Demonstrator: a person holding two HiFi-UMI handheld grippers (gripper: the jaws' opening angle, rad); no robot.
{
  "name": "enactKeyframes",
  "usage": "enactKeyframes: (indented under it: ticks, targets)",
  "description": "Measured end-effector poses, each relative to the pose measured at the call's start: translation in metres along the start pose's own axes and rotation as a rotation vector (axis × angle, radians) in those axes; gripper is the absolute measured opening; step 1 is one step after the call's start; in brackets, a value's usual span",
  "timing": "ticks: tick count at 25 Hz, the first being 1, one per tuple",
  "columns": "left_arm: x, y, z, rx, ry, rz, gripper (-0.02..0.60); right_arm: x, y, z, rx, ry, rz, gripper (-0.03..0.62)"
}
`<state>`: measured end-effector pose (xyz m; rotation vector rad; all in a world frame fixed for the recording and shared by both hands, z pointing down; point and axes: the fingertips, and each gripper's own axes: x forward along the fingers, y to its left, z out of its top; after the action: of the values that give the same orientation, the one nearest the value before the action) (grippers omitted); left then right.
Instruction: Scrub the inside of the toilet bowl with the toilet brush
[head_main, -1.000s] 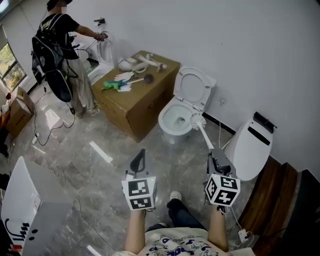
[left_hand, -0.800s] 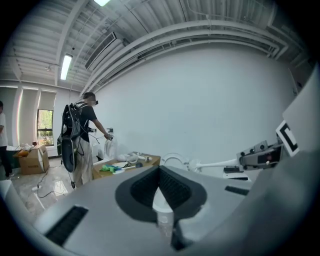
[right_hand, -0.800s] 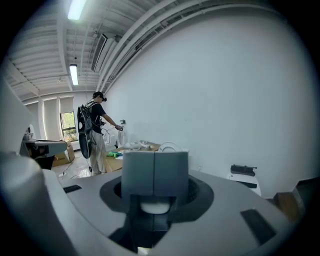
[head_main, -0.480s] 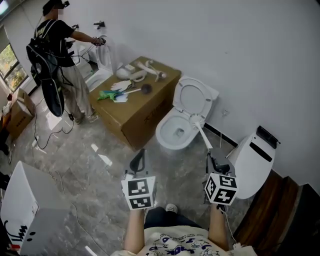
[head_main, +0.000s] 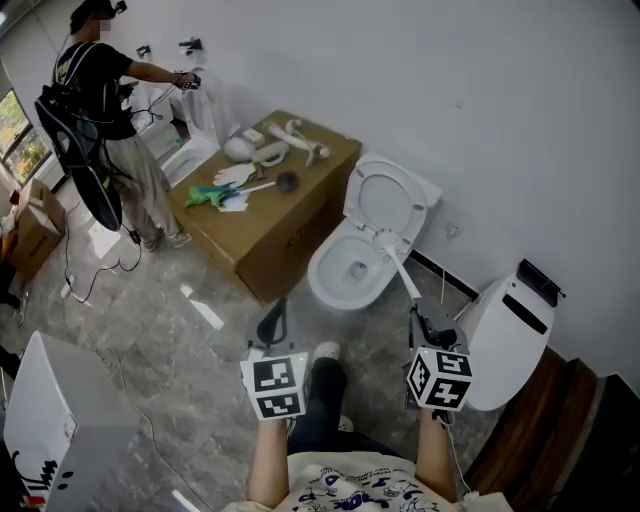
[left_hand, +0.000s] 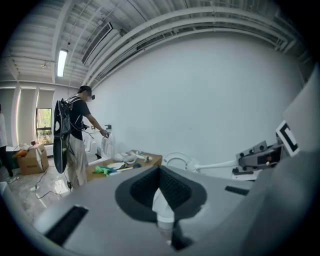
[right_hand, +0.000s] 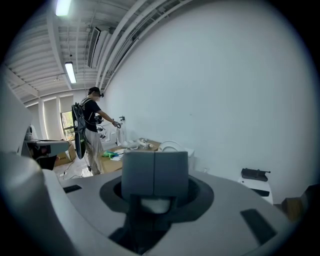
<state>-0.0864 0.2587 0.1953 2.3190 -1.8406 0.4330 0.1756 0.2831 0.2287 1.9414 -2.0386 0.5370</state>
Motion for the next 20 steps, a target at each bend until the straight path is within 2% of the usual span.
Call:
enactKeyframes:
  ticks: [9, 20]
  targets:
    - [0.091, 0.011, 0.011, -0.010, 0.023, -0.042, 0.002, 0.078, -0.005, 0.022, 0.008, 0.035, -0.003, 0.167]
    - [0.227, 0.028, 0.051, 0.018, 0.039, -0.124, 0.002, 0.192, -0.005, 0.065, 0.024, 0.088, -0.019, 0.167]
